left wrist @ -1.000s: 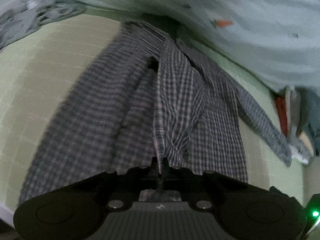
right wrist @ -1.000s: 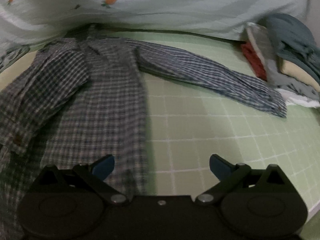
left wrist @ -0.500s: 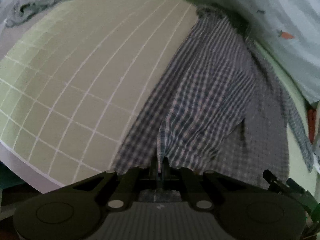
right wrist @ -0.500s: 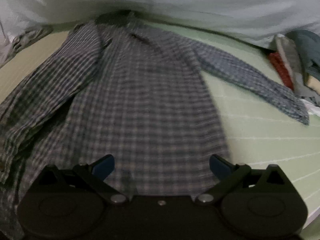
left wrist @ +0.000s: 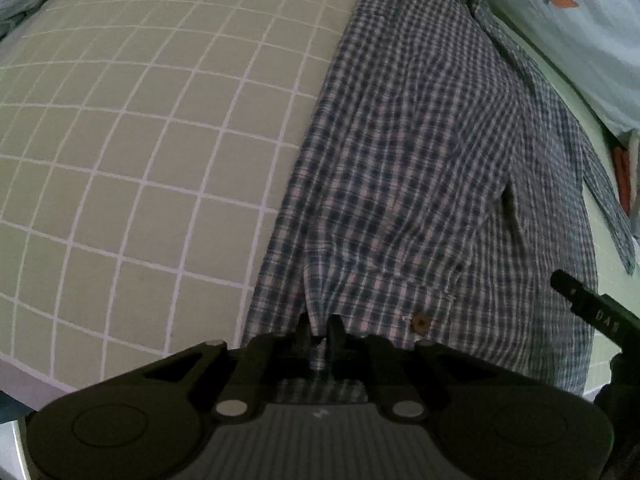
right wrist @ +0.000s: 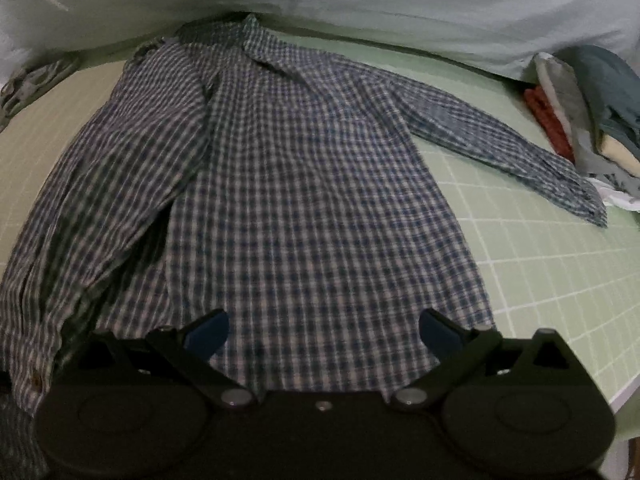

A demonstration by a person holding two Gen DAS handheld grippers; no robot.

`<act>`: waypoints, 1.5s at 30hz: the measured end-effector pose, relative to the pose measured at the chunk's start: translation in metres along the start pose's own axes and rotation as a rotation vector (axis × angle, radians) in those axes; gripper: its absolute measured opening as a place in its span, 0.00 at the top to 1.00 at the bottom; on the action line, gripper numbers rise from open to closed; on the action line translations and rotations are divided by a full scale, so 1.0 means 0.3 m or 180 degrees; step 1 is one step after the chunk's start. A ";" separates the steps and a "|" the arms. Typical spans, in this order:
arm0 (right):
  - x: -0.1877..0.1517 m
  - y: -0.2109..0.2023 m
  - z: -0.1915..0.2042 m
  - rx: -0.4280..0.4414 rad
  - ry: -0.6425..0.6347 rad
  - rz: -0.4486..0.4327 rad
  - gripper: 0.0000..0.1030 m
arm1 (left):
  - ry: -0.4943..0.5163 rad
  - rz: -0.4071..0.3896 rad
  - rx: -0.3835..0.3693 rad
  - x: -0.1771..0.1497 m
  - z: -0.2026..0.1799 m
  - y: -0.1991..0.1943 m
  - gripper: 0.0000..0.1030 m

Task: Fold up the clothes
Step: 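Grasp the sleeve cuff with the right gripper and lift it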

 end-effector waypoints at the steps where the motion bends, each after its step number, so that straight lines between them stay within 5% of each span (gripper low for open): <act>1: 0.003 0.004 -0.007 0.0002 0.0021 -0.0006 0.00 | -0.0033 -0.0007 0.0010 0.004 0.000 0.003 0.87; 9: 0.056 0.080 -0.139 0.0307 0.0451 -0.0102 0.01 | -0.0389 -0.0082 0.0322 -0.010 -0.018 -0.016 0.82; 14: 0.107 0.128 -0.300 0.0522 0.0651 -0.0249 0.03 | -0.0665 -0.0283 0.0684 -0.029 -0.094 -0.016 0.36; 22: 0.132 0.269 -0.715 0.0167 0.1267 -0.0319 0.02 | -0.0934 -0.0677 0.1141 -0.040 -0.203 -0.092 0.21; 28: 0.103 0.395 -1.035 -0.0486 0.1759 -0.0214 0.02 | -0.0776 -0.0879 0.1411 0.007 -0.275 -0.121 0.18; 33: 0.125 0.450 -1.201 -0.0741 0.1978 -0.0328 0.02 | -0.0803 -0.0892 0.1535 0.040 -0.310 -0.100 0.18; 41: 0.165 0.558 -1.261 -0.0891 0.1901 -0.0280 0.03 | -0.0751 -0.0810 0.1514 0.080 -0.356 -0.055 0.18; 45: 0.176 0.563 -1.257 -0.0959 0.1802 -0.0264 0.15 | -0.0653 -0.0817 0.1454 0.103 -0.373 -0.049 0.18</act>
Point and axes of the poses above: each gripper's, at about its wrist camera, not at the fingertips, and y roughly the way its jaws point, z to its left, x to its top, the point moved 5 cm from there along y, roughly the way its jaws point, and after that the axes turned 12 degrees about -z, right-handed, at the moved point
